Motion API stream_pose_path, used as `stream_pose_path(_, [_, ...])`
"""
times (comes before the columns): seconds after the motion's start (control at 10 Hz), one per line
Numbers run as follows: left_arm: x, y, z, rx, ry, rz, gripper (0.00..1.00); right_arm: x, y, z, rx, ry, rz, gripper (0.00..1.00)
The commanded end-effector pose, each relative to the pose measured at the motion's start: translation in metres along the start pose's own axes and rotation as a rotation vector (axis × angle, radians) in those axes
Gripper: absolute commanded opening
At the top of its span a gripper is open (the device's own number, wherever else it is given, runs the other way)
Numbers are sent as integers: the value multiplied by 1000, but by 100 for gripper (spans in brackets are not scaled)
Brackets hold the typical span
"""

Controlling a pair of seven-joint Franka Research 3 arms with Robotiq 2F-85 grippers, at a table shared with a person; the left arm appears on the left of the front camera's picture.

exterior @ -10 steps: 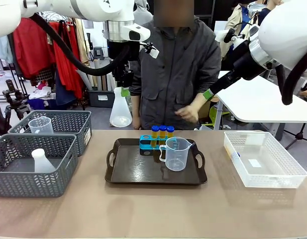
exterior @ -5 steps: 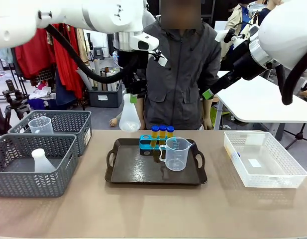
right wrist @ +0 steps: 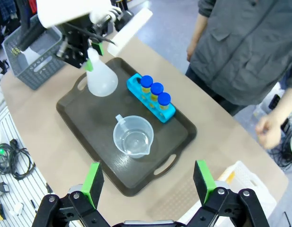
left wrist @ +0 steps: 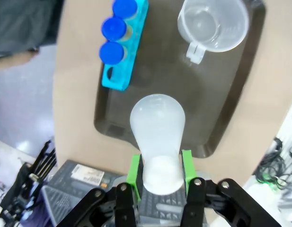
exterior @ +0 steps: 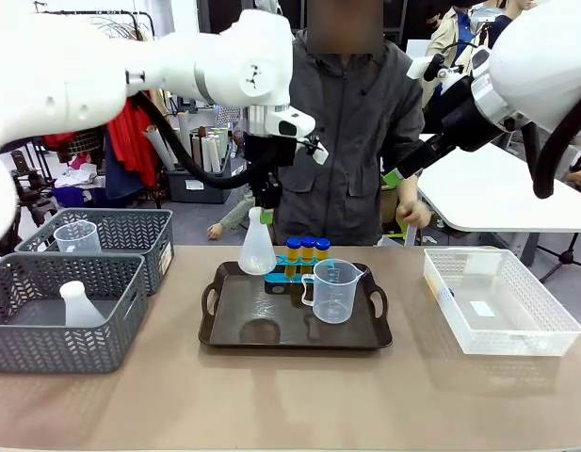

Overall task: Prepare the laboratory tools.
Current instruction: Pick up one Small flask and place it on the Handle tray.

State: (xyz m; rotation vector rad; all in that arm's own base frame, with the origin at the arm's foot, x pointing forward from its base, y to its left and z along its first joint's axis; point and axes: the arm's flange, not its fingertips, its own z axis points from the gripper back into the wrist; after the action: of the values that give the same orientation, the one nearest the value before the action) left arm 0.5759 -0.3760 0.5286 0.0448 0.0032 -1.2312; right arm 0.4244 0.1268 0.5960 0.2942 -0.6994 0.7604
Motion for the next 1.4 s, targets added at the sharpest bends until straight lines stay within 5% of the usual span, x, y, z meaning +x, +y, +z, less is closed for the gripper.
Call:
stream_pose_path(0.0, [13,13,-5,-11,4,-44,0,2,1,1,8,-2,-20,100])
stream_pose_path(0.6, [29,1,-57,-97,-17,-31,0,2,1,1,8,-2,-20,100])
stream_pose_path(1.3, [11,-26,-81,-61,26,20,0,2,1,1,8,-2,-20,100])
